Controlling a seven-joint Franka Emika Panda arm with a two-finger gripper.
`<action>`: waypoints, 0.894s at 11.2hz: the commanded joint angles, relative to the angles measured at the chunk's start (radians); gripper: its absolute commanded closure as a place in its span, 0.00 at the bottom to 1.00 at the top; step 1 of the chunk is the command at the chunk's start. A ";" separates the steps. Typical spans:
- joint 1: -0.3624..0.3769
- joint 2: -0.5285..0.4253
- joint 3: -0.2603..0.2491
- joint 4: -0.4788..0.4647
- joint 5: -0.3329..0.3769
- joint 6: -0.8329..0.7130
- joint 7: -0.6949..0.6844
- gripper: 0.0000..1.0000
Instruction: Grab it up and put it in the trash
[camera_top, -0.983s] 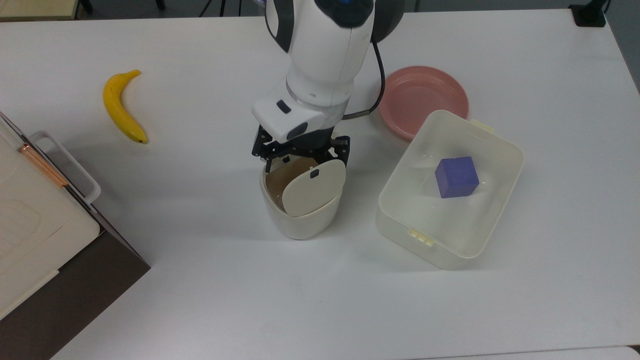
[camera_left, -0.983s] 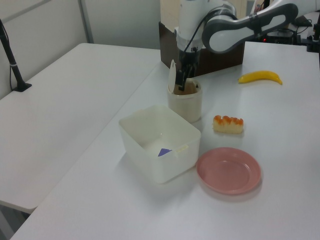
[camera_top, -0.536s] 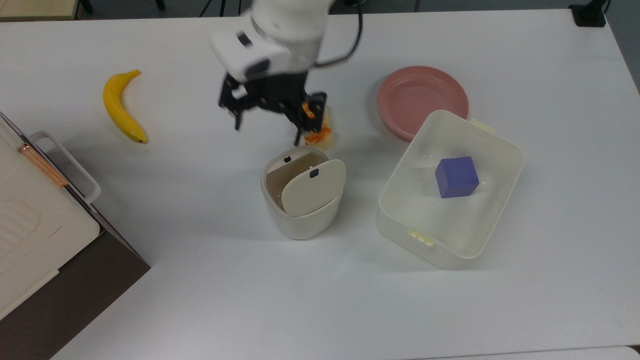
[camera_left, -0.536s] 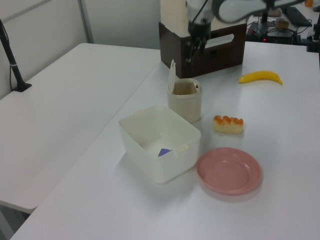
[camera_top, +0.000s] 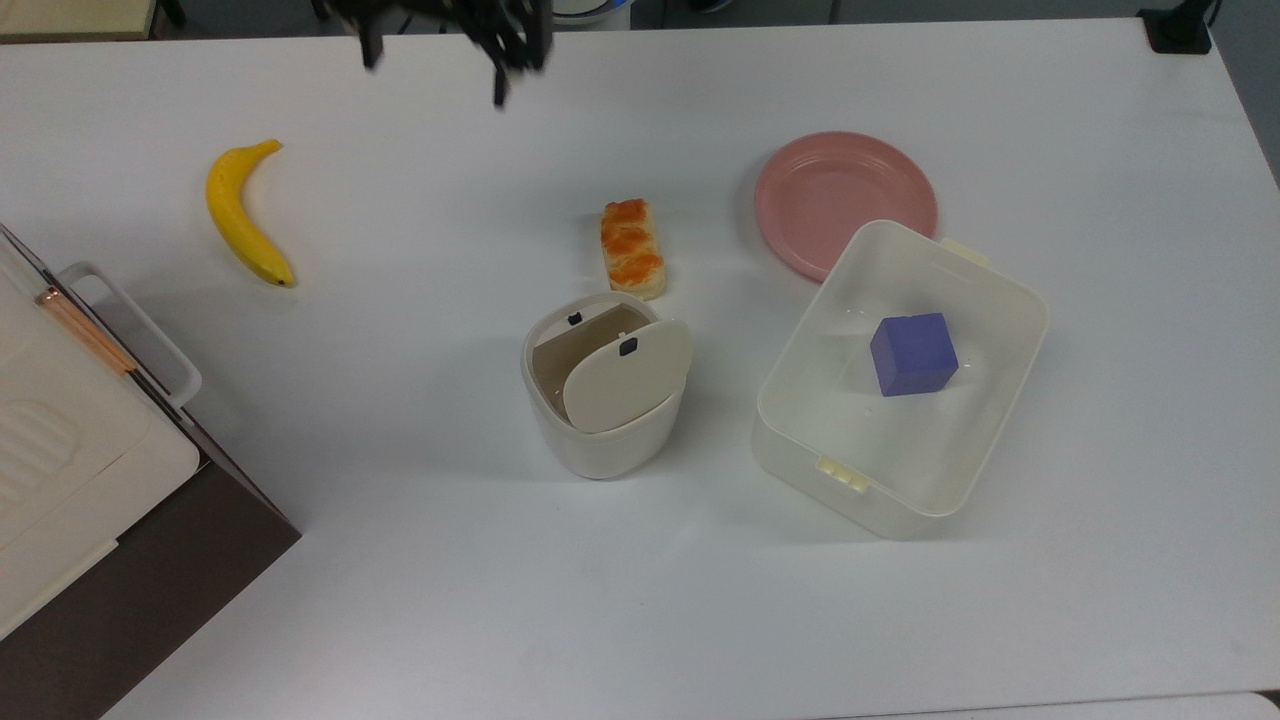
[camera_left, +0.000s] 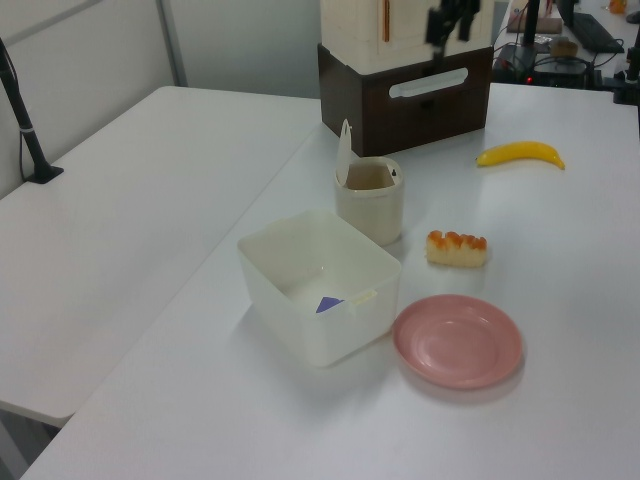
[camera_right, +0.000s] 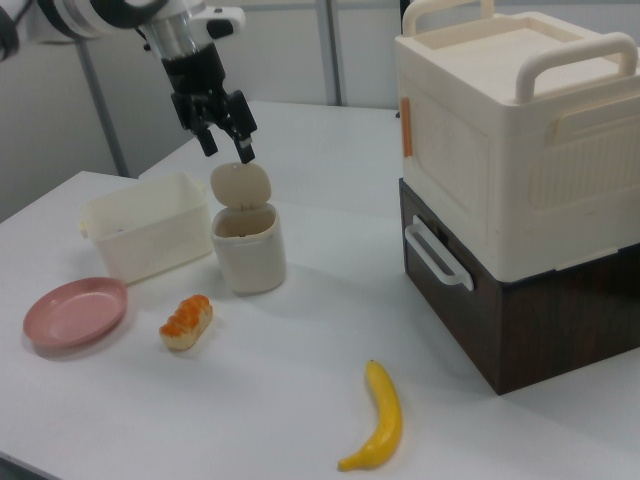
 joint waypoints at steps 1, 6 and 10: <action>0.002 -0.152 -0.088 -0.069 0.088 -0.103 -0.137 0.00; 0.004 -0.220 -0.159 -0.132 0.125 -0.140 -0.210 0.00; 0.004 -0.218 -0.194 -0.209 0.180 -0.017 -0.238 0.00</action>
